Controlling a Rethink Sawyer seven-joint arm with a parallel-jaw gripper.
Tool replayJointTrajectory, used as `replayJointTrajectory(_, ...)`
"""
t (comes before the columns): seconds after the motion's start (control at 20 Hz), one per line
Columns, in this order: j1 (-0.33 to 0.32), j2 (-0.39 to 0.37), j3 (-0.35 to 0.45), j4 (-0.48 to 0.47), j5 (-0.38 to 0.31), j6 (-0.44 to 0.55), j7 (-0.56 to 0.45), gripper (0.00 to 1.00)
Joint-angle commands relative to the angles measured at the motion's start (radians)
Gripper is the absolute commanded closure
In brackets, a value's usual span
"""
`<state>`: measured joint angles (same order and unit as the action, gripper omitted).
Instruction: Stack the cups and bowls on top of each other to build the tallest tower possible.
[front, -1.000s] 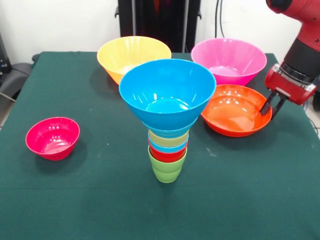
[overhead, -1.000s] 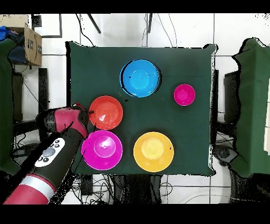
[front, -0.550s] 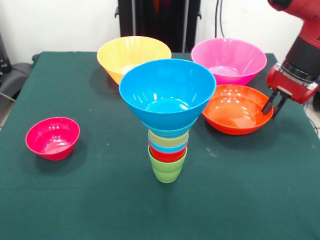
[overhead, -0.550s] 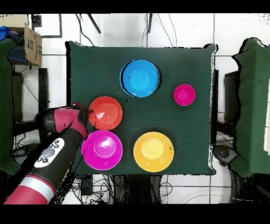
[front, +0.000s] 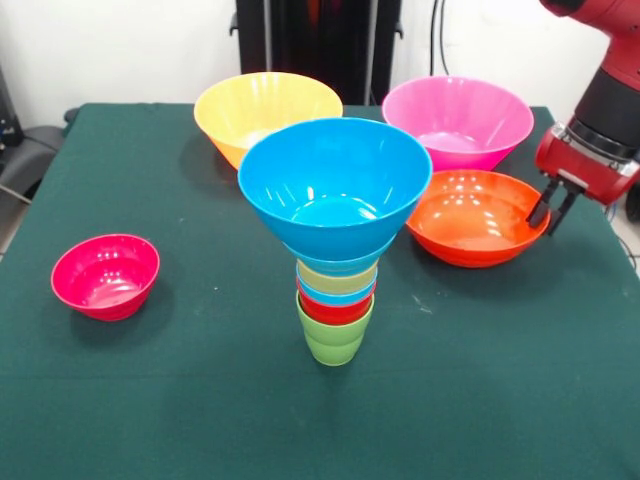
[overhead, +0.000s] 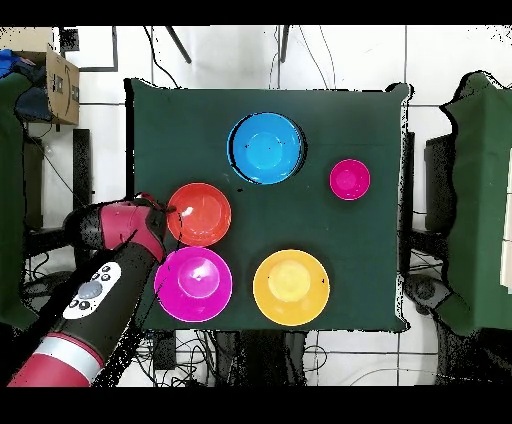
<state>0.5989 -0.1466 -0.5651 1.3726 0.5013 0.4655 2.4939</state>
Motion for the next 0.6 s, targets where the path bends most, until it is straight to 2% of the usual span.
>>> replayJointTrajectory(0.05, -0.030, -0.066, 0.072, 0.014, -0.033, 0.112, 0.099, 1.00)
replayJointTrajectory(0.6, -0.063, -0.150, 0.026, -0.075, -0.023, 0.223, 0.125, 1.00)
